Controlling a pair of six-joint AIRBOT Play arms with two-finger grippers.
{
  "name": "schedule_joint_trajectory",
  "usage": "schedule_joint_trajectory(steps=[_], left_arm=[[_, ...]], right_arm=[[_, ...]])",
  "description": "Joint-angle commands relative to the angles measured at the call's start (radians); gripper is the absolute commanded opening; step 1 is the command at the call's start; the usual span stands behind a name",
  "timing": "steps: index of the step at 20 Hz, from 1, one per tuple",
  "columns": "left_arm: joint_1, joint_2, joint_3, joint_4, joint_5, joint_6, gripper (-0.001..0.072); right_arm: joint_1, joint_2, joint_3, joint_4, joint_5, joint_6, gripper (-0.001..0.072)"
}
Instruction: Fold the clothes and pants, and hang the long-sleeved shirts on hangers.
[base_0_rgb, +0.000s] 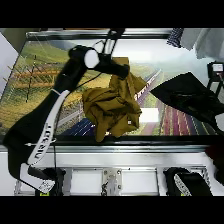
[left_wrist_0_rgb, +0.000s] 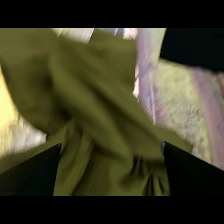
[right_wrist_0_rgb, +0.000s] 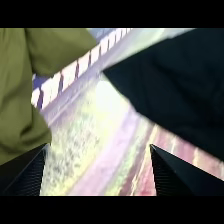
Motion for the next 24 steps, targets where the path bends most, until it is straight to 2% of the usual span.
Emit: schedule_joint_trajectory(steps=[1,4,6,9,13,16,17,18,19,20,21,24], left_arm=[[0.115,0.180,-0.284,-0.078,-0.126,-0.056,0.0670],[0.120,0.354,-0.629,-0.080,-0.075,-0.104,0.0671],[0.093,0.451,-0.850,-0.083,0.004,-0.143,0.0671],[0.035,0.541,-1.080,-0.087,0.152,-0.221,0.0671],[-0.023,0.524,-1.192,-0.218,0.320,-0.227,0.0671],[-0.018,0.446,-1.179,-0.233,0.337,-0.227,0.0670],[-0.009,0.419,-1.163,-0.233,0.320,-0.227,0.0634],[0.008,0.397,-1.147,-0.232,0.298,-0.227,0.0388],[0.027,0.383,-1.132,-0.232,0.278,-0.226,0.0178],[0.057,0.377,-1.113,-0.231,0.255,-0.200,0.0013],[0.093,0.384,-1.087,-0.230,0.228,-0.173,0.0010],[0.271,0.492,-0.921,-0.232,0.121,-0.117,0.0010]], right_arm=[[0.002,-0.142,-0.002,0.127,0.153,-0.103,0.0705],[0.002,-0.323,-0.001,0.292,0.159,-0.223,0.0706],[0.012,-0.440,-0.001,0.354,0.156,-0.252,0.0705],[0.072,-0.575,-0.001,0.367,0.148,-0.263,0.0705],[0.188,-0.679,-0.001,0.399,0.071,-0.262,0.0705],[0.248,-0.701,-0.001,0.412,-0.014,-0.262,0.0705],[0.259,-0.703,-0.001,0.412,-0.040,-0.262,0.0703],[0.263,-0.702,0.000,0.412,-0.056,-0.262,0.0646],[0.263,-0.702,0.003,0.411,-0.058,-0.262,0.0435],[0.261,-0.698,0.011,0.402,-0.057,-0.262,0.0136],[0.255,-0.685,0.029,0.375,-0.048,-0.261,0.0015],[0.193,-0.578,0.188,0.316,0.063,-0.258,0.0013]])
